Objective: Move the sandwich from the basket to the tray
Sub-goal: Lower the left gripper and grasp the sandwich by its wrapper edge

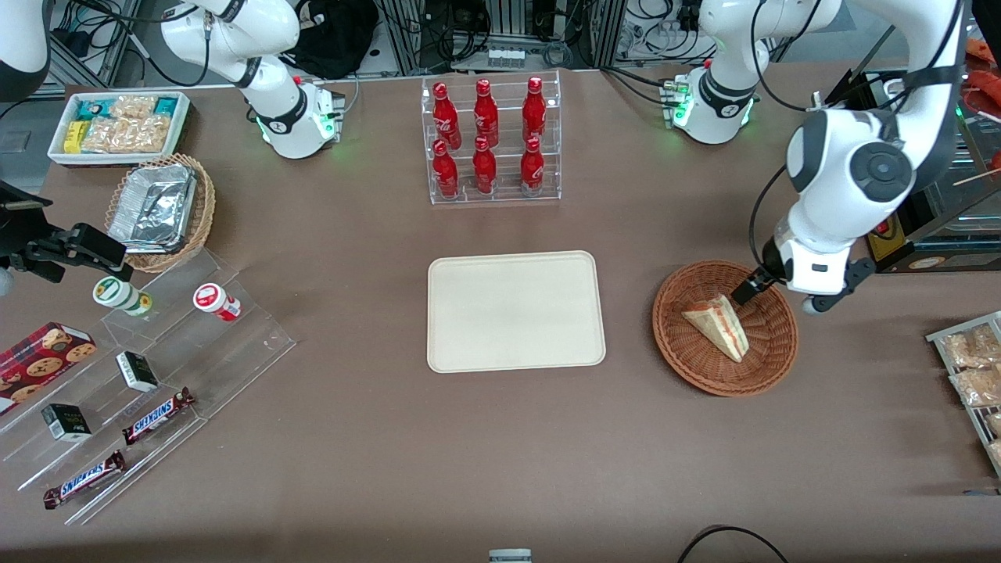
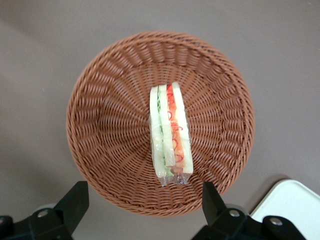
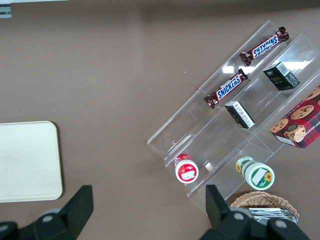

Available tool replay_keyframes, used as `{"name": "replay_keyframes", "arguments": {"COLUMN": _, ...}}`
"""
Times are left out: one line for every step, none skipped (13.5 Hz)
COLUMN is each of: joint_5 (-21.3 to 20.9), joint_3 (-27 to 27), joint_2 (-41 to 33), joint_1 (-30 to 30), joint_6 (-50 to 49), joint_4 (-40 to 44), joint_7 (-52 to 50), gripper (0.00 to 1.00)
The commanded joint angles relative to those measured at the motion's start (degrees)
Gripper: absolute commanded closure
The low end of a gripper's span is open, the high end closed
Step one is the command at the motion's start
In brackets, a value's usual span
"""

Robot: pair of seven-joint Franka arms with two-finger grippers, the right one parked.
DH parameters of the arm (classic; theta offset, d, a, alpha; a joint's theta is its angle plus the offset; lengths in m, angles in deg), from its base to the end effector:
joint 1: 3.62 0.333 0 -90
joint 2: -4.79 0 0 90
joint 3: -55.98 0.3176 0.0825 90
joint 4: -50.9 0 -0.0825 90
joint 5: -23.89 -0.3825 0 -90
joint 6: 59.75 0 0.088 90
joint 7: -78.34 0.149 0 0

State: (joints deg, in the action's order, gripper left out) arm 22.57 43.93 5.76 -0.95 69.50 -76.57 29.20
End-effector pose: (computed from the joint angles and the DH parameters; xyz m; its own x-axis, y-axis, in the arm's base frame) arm 0.5220 -0.0848 0.3284 0.7777 0.6283 0.0204 0.6284 -0.7779 0.0014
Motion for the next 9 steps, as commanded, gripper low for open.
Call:
{"name": "replay_keyframes", "arguments": {"joint_5": -0.6, "joint_3": -1.7, "joint_2": 1.2, "joint_1": 0.7, "joint_6": 2.8, "joint_4": -1.0, "joint_7": -5.8, "gripper": 0.0}}
{"name": "replay_keyframes", "arguments": {"joint_5": -0.6, "joint_3": -1.7, "joint_2": 2.4, "joint_1": 0.7, "joint_6": 4.2, "joint_4": -1.3, "joint_7": -6.5, "gripper": 0.0}}
{"name": "replay_keyframes", "arguments": {"joint_5": -0.6, "joint_3": -1.7, "joint_2": 3.5, "joint_1": 0.7, "joint_6": 6.2, "joint_4": -1.8, "joint_7": -6.7, "gripper": 0.0}}
{"name": "replay_keyframes", "arguments": {"joint_5": -0.6, "joint_3": -1.7, "joint_2": 4.6, "joint_1": 0.7, "joint_6": 8.4, "joint_4": -2.5, "joint_7": -7.4, "gripper": 0.0}}
{"name": "replay_keyframes", "arguments": {"joint_5": -0.6, "joint_3": -1.8, "joint_2": 5.8, "joint_1": 0.6, "joint_6": 11.0, "joint_4": -3.2, "joint_7": -7.7, "gripper": 0.0}}
{"name": "replay_keyframes", "arguments": {"joint_5": -0.6, "joint_3": -1.8, "joint_2": 7.0, "joint_1": 0.6, "joint_6": 12.9, "joint_4": -3.3, "joint_7": -8.2, "gripper": 0.0}}
{"name": "replay_keyframes", "arguments": {"joint_5": -0.6, "joint_3": -2.0, "joint_2": 8.3, "joint_1": 0.5, "joint_6": 13.6, "joint_4": -3.2, "joint_7": -8.2, "gripper": 0.0}}
{"name": "replay_keyframes", "arguments": {"joint_5": -0.6, "joint_3": -2.4, "joint_2": 9.2, "joint_1": 0.5, "joint_6": 14.7, "joint_4": -3.3, "joint_7": -8.2, "gripper": 0.0}}
{"name": "replay_keyframes", "arguments": {"joint_5": -0.6, "joint_3": -2.4, "joint_2": 10.3, "joint_1": 0.5, "joint_6": 15.6, "joint_4": -3.3, "joint_7": -8.2, "gripper": 0.0}}
